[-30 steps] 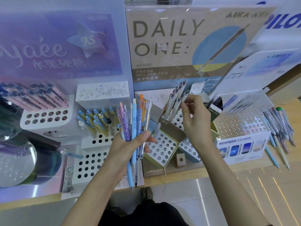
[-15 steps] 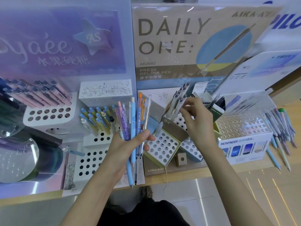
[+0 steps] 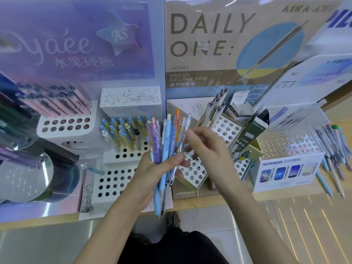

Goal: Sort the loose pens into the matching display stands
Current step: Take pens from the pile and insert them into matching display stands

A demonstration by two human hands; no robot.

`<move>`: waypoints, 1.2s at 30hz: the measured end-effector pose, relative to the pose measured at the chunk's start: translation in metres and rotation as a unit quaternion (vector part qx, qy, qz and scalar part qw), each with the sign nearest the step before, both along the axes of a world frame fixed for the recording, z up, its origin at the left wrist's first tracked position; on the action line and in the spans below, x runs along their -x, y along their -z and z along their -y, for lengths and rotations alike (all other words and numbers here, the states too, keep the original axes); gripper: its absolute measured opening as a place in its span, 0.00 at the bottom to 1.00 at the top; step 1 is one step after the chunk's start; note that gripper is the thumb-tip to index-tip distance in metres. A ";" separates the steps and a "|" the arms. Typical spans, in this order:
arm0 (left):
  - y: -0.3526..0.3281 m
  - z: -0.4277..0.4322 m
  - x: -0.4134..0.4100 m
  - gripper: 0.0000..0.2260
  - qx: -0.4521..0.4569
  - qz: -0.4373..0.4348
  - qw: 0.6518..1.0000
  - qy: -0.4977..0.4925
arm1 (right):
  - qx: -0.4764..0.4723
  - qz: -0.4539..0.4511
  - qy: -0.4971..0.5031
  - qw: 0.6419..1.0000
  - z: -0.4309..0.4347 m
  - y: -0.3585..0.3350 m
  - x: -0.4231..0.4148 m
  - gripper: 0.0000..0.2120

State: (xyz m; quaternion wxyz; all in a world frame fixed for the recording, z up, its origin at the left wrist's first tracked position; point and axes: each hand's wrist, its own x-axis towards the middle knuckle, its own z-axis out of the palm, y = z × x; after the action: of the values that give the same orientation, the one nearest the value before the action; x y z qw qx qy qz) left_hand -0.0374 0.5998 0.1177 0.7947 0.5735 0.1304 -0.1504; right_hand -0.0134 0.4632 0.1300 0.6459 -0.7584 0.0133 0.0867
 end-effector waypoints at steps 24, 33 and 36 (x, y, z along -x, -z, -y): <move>0.026 -0.021 0.015 0.05 -0.037 -0.059 0.994 -0.081 | 0.091 0.083 0.155 0.980 0.013 0.063 0.002 0.06; 0.028 -0.031 0.021 0.02 -0.002 -0.045 0.996 -0.072 | 0.239 0.145 0.090 0.956 -0.006 0.096 0.005 0.05; 0.028 -0.032 0.021 0.03 0.004 -0.043 0.996 -0.074 | 0.240 0.115 0.130 0.955 -0.015 0.097 0.000 0.07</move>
State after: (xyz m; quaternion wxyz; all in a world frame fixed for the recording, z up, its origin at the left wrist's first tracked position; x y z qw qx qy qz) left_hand -0.0586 0.6319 0.0898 0.7994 0.5522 0.2059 -0.1166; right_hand -0.0136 0.4780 0.0328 0.4480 -0.8875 0.0577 -0.0912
